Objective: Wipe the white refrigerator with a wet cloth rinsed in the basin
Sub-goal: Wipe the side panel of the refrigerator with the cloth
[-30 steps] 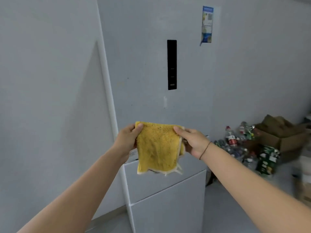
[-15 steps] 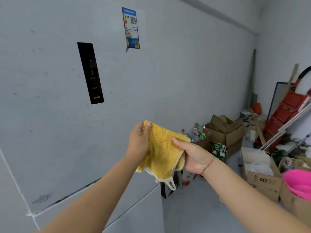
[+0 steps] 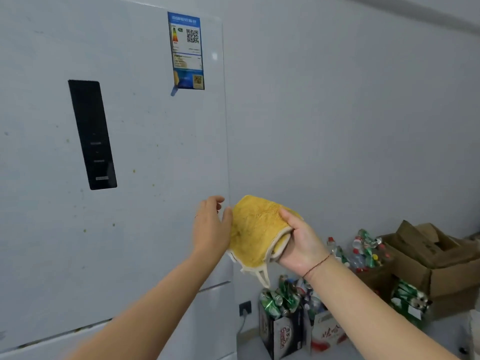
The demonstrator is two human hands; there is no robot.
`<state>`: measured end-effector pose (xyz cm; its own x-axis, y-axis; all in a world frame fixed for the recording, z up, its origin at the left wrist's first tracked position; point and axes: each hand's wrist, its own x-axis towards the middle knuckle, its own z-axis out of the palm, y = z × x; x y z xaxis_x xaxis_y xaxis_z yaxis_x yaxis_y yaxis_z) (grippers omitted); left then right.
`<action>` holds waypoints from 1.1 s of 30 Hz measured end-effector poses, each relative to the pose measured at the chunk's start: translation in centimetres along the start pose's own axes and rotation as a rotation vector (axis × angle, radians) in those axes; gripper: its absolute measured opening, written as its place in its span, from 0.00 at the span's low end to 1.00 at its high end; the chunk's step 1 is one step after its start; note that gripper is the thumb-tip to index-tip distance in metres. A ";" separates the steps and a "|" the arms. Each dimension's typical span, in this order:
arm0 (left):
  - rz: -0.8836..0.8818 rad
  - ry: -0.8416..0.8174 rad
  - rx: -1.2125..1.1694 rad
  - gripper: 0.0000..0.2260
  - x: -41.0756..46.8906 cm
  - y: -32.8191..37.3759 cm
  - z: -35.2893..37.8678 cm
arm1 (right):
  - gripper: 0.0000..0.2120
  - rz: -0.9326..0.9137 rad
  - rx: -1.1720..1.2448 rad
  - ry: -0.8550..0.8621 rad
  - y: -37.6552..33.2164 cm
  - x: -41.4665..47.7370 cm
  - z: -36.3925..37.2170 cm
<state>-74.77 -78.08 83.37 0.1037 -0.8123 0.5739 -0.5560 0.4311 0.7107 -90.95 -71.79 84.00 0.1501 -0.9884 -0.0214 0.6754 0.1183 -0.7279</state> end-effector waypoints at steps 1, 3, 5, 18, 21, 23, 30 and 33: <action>0.056 0.050 0.061 0.14 0.9 0.3 0.8 | 0.20 0.018 0.008 -0.023 -0.8 1.5 -0.4; 0.154 0.144 0.157 0.16 2.7 0.7 1.6 | 0.21 0.024 0.038 -0.084 -2.1 4.0 -0.6; 0.248 0.245 0.258 0.18 4.5 1.0 3.1 | 0.21 0.036 0.078 -0.142 -3.5 6.9 -1.4; 0.467 0.559 0.859 0.24 12.5 1.1 11.4 | 0.23 -0.018 0.065 -0.385 -9.8 23.5 -2.5; 0.411 0.606 0.960 0.29 13.5 -0.1 13.2 | 0.29 -0.107 -0.067 -0.466 -10.0 25.8 -1.0; 0.348 0.662 1.028 0.33 13.9 -0.9 15.2 | 0.37 -0.110 -0.164 -0.616 -10.2 27.7 -0.6; 0.083 0.849 1.090 0.37 15.2 -1.3 17.7 | 0.33 -0.508 -0.537 -1.103 -10.2 32.1 2.5; 0.042 0.912 1.104 0.40 15.4 -1.0 18.0 | 0.21 -0.800 -0.634 -1.110 -9.7 33.8 3.8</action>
<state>-87.46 -98.03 84.17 0.3202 -0.0934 0.9427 -0.8728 -0.4161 0.2552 -89.66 -105.99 92.96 0.5536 -0.1646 0.8163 0.4698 -0.7476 -0.4693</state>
